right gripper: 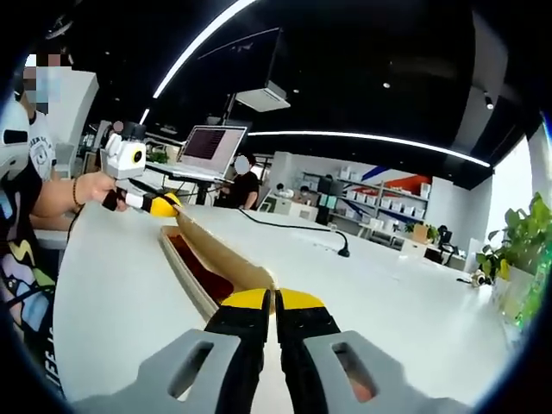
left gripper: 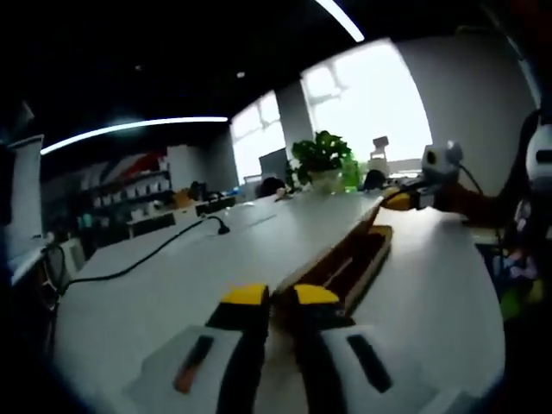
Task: Arrange the utensils inside the cutlery case until each visible utensil rests in its matching compartment.
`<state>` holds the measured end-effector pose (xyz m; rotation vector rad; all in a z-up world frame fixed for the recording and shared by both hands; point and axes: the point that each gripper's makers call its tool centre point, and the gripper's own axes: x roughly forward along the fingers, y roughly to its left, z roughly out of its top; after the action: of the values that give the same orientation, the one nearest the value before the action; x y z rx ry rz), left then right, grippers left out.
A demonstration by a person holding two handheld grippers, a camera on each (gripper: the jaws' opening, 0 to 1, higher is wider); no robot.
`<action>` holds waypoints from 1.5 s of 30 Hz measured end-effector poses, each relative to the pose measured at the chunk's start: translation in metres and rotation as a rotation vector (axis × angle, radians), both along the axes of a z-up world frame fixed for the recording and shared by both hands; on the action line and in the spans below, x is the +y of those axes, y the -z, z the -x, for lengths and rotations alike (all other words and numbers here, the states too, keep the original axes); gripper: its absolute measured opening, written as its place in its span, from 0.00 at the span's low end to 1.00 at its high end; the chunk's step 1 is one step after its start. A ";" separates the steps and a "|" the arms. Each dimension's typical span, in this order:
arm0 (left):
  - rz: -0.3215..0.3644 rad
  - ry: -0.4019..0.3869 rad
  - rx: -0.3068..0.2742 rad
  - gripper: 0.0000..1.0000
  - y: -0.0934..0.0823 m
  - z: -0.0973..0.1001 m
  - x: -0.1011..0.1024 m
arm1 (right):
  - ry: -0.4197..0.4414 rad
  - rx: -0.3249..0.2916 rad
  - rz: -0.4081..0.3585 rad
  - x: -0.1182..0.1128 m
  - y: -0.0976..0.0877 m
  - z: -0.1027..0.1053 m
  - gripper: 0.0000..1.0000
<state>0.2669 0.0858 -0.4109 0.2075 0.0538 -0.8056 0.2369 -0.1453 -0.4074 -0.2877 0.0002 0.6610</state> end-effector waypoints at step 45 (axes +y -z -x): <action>-0.090 0.185 0.201 0.12 0.011 0.024 -0.027 | -0.116 0.451 -0.410 0.010 0.013 0.017 0.17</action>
<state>0.2431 0.0584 -0.4216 0.2181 0.2639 -1.0072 0.2204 -0.1356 -0.4204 0.2617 0.2780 0.8127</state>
